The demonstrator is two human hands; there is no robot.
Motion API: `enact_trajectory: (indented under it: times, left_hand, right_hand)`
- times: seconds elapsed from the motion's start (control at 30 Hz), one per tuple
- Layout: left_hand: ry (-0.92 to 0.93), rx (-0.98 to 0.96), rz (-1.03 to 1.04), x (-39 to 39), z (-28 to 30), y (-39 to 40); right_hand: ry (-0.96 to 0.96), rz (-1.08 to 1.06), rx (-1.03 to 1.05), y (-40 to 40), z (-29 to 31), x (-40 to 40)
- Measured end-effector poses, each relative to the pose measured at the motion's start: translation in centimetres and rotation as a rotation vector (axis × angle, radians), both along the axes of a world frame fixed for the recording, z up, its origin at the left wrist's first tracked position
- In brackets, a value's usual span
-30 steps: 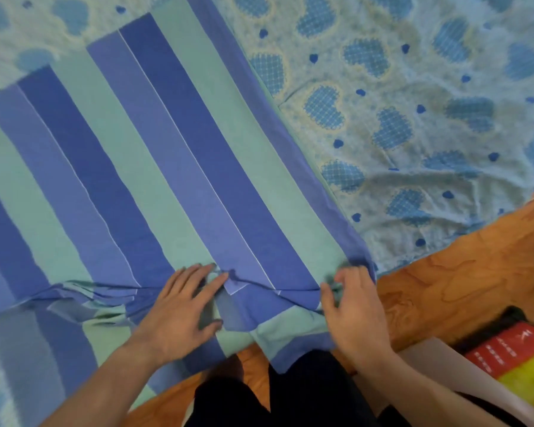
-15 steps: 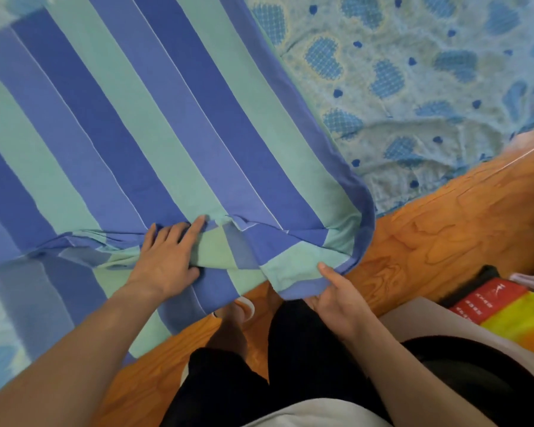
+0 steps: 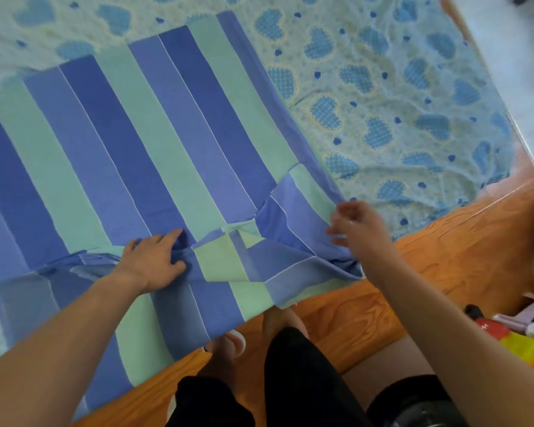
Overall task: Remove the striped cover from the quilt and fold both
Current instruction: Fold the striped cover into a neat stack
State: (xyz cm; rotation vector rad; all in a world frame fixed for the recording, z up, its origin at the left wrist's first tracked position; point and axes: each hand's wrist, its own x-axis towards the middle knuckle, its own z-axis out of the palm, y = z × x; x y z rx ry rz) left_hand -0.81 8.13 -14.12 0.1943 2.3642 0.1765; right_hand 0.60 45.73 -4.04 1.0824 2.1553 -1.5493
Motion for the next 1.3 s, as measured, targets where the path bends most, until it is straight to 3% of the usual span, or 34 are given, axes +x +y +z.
enact_trajectory:
  times: [0.1, 0.17, 0.23, 0.33, 0.43, 0.5, 0.6, 0.73, 0.87, 0.97, 1.07, 1.13, 1.23, 1.3]
  left_hand:
    - [0.019, -0.017, -0.002, 0.1, -0.9, -0.8]
    - [0.005, -0.014, 0.006, 0.1, -1.4, -1.6]
    - [-0.017, -0.005, 0.014, 0.2, -1.6, -1.8]
    - [-0.01, -0.033, 0.0, 0.6, -1.4, -1.1]
    - [-0.002, -0.064, 0.028, 0.5, -1.1, -0.3]
    - [-0.001, -0.073, 0.048, 0.3, -1.2, 0.0]
    - [-0.02, -0.085, 0.078, 0.1, -1.6, 0.2]
    - [-0.074, -0.096, 0.151, 0.4, -1.6, 0.4]
    - [-0.067, -0.071, 0.141, 0.6, -1.0, 0.0]
    - [-0.049, -0.042, 0.148, 0.6, -0.7, -0.4]
    - [-0.048, -0.033, 0.176, 0.7, -0.8, -0.7]
    - [-0.041, -0.027, 0.213, 0.7, -1.1, -0.8]
    - [-0.027, -0.023, 0.236, 0.6, -1.6, -1.0]
    - [-0.023, -0.015, 0.248, 0.6, -1.8, -1.0]
  right_hand:
    - [-0.14, 0.68, 0.52, -0.4, -2.8, 1.4]
    - [0.009, 0.692, 0.649, -0.9, -3.6, 1.7]
    - [0.059, 0.486, 0.683, -0.7, -3.6, 3.7]
    - [-0.19, -0.121, 0.468, 0.4, -4.1, 10.1]
    - [-0.471, -0.58, -0.149, 0.1, -6.7, 13.1]
    - [-0.479, -0.649, -0.437, -0.9, -8.9, 13.4]
    - [-0.436, -0.522, -0.735, -2.7, -9.9, 13.3]
    - [-0.402, -0.659, -0.84, -4.2, -9.3, 14.6]
    - [-0.236, -0.792, -0.701, -4.2, -5.2, 15.0]
    - [0.01, -0.792, -0.747, -2.2, -0.8, 10.2]
    - [0.198, -0.8, -0.853, -0.3, -0.3, 1.2]
    - [0.168, -0.653, -0.744, 0.1, -1.7, -4.2]
    - [-0.058, -0.221, -0.168, 0.2, -5.4, -7.1]
    - [-0.077, 0.177, 0.206, 0.4, -7.6, -7.8]
